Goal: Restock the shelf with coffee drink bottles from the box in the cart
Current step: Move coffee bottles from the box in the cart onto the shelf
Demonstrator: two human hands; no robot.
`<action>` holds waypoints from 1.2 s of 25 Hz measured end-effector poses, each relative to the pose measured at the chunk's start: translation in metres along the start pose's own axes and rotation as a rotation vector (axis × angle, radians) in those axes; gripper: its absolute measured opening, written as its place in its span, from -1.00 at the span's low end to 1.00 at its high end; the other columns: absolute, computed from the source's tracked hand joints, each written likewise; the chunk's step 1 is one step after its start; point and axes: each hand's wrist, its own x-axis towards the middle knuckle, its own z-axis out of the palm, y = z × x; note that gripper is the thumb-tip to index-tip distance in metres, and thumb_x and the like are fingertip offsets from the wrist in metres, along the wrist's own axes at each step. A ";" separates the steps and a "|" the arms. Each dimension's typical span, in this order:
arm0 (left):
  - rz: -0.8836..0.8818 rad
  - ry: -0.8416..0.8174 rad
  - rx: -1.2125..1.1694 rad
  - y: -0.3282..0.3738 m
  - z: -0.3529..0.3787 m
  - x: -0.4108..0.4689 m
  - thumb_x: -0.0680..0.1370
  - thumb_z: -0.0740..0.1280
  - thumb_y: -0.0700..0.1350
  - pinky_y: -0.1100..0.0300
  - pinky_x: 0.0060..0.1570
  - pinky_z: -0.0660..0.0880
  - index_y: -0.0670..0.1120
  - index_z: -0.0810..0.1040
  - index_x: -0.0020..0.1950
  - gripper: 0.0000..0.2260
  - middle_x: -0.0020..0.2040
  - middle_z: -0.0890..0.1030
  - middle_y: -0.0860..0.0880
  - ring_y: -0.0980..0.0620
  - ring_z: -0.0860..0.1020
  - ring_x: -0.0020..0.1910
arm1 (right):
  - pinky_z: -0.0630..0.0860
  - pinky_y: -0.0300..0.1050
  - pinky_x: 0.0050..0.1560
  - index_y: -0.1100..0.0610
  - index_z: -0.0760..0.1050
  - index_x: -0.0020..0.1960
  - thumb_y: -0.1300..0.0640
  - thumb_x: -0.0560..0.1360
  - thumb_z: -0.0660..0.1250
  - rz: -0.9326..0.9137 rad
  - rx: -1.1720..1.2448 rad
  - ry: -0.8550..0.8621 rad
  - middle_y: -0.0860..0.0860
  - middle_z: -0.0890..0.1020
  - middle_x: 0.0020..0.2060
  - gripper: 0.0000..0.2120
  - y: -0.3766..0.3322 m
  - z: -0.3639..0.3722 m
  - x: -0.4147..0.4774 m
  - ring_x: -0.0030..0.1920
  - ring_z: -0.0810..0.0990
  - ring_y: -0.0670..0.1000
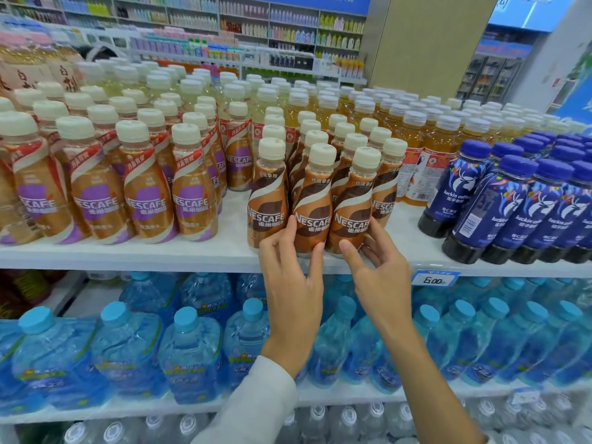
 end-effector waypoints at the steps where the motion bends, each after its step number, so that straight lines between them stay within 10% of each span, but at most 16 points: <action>1: 0.007 -0.016 0.013 -0.001 -0.001 0.000 0.60 0.40 -0.06 0.33 0.35 0.34 -0.08 0.34 0.53 -0.48 0.26 0.36 0.02 0.11 0.39 0.32 | 0.49 -0.28 0.31 -0.04 0.43 0.48 0.08 0.54 0.47 0.003 -0.029 0.016 -0.18 0.61 0.28 -0.46 0.000 0.003 -0.002 0.25 0.56 -0.27; 14: -0.230 -0.231 0.017 -0.006 -0.092 -0.064 0.62 0.33 0.01 0.14 0.38 0.38 0.02 0.51 0.39 -0.66 0.31 0.51 0.17 0.20 0.44 0.33 | 0.50 -0.07 0.34 -0.02 0.46 0.43 0.00 0.60 0.36 0.173 -0.116 -0.060 -0.14 0.61 0.25 -0.60 -0.003 -0.011 -0.112 0.24 0.56 -0.17; 30: -0.860 0.429 0.150 0.017 -0.414 -0.368 0.55 0.45 -0.03 0.35 0.11 0.51 0.16 0.61 0.13 -0.82 0.12 0.69 0.14 0.31 0.62 0.07 | 0.50 -0.28 0.05 0.04 0.62 0.17 0.16 0.55 0.43 0.453 0.057 -0.853 0.05 0.68 0.16 -0.79 -0.001 0.057 -0.435 0.15 0.61 -0.01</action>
